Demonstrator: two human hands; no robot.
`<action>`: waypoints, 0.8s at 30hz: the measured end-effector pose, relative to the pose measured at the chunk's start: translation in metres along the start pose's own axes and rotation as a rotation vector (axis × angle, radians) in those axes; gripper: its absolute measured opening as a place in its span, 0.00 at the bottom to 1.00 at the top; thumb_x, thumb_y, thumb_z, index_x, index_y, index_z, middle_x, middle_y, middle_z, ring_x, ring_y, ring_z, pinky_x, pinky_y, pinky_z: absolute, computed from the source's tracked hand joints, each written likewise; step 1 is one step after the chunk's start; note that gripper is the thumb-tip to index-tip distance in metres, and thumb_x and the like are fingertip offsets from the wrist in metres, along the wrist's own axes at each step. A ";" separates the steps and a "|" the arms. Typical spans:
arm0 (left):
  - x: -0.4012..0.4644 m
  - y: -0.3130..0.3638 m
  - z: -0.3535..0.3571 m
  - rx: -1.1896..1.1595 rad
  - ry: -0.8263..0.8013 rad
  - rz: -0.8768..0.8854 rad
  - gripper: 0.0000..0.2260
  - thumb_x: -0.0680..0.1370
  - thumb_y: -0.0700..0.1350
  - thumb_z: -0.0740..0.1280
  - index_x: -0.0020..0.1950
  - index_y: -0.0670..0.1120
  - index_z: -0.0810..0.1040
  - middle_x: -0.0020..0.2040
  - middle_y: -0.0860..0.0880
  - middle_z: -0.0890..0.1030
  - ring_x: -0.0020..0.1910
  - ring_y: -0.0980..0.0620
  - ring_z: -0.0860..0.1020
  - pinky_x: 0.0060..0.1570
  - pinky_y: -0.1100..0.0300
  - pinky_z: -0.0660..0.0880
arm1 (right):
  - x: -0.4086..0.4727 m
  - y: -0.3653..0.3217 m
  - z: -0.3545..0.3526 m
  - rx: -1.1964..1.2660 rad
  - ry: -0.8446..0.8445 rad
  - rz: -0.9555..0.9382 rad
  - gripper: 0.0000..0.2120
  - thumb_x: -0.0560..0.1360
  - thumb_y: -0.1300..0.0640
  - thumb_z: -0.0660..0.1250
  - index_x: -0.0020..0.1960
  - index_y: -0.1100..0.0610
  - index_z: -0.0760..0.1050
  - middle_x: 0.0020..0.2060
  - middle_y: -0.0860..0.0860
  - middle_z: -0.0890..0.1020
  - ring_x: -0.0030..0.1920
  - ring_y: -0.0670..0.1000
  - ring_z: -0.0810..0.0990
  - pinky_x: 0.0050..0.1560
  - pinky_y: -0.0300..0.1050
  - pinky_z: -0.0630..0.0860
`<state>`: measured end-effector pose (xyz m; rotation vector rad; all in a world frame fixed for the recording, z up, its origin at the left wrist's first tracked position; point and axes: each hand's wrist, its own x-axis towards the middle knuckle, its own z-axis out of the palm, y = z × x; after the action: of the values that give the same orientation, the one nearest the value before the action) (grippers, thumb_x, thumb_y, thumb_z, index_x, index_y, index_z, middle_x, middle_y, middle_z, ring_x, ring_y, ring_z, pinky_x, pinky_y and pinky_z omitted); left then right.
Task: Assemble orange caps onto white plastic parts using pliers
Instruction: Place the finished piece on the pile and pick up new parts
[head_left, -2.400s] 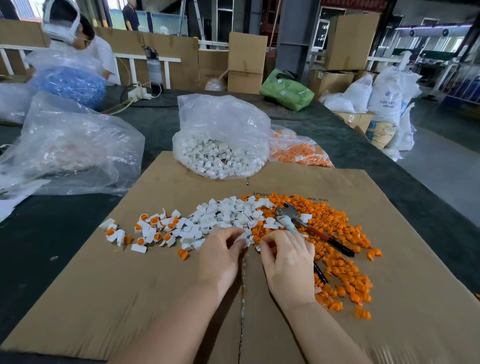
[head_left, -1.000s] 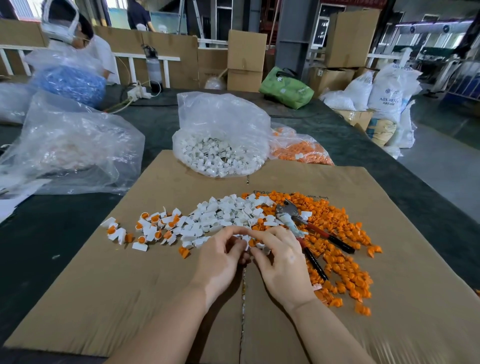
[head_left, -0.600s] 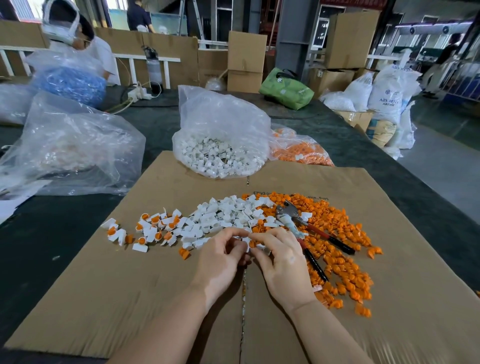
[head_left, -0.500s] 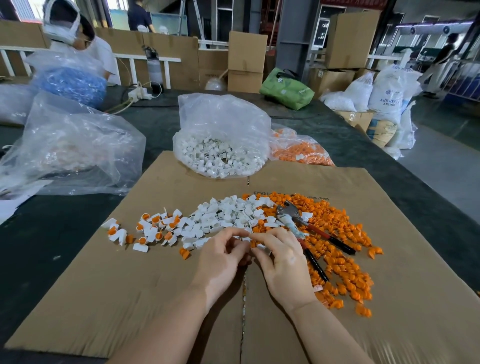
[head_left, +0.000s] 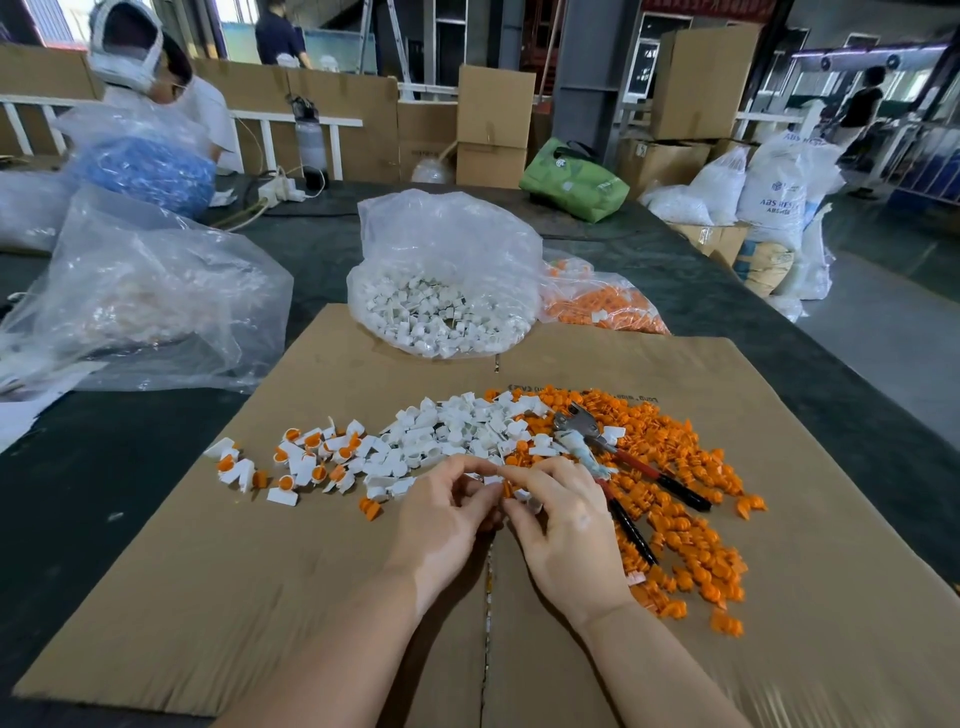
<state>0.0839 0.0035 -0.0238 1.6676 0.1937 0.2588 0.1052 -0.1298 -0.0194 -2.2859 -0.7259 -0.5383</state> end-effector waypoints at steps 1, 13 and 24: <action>0.001 0.000 0.000 0.000 -0.004 -0.006 0.05 0.76 0.40 0.69 0.47 0.50 0.79 0.32 0.49 0.81 0.33 0.54 0.81 0.35 0.67 0.76 | 0.000 0.000 -0.001 -0.018 0.011 0.008 0.14 0.70 0.61 0.73 0.56 0.54 0.80 0.44 0.49 0.78 0.47 0.52 0.77 0.48 0.50 0.73; 0.010 0.002 0.003 -0.087 0.009 -0.098 0.04 0.77 0.38 0.67 0.49 0.46 0.78 0.31 0.49 0.78 0.34 0.53 0.80 0.36 0.64 0.77 | 0.037 0.041 -0.045 -0.469 -0.407 0.728 0.23 0.70 0.44 0.62 0.62 0.53 0.68 0.63 0.53 0.68 0.66 0.57 0.63 0.68 0.60 0.57; 0.014 0.013 0.004 -0.160 0.046 -0.161 0.05 0.76 0.37 0.68 0.50 0.45 0.78 0.29 0.50 0.80 0.28 0.56 0.77 0.31 0.65 0.75 | 0.045 0.030 -0.053 -0.547 -0.267 0.519 0.20 0.76 0.43 0.57 0.59 0.58 0.68 0.57 0.54 0.73 0.58 0.55 0.71 0.55 0.48 0.71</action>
<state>0.0986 0.0024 -0.0104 1.4801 0.3318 0.1857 0.1493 -0.1693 0.0277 -2.9515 -0.0703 -0.1948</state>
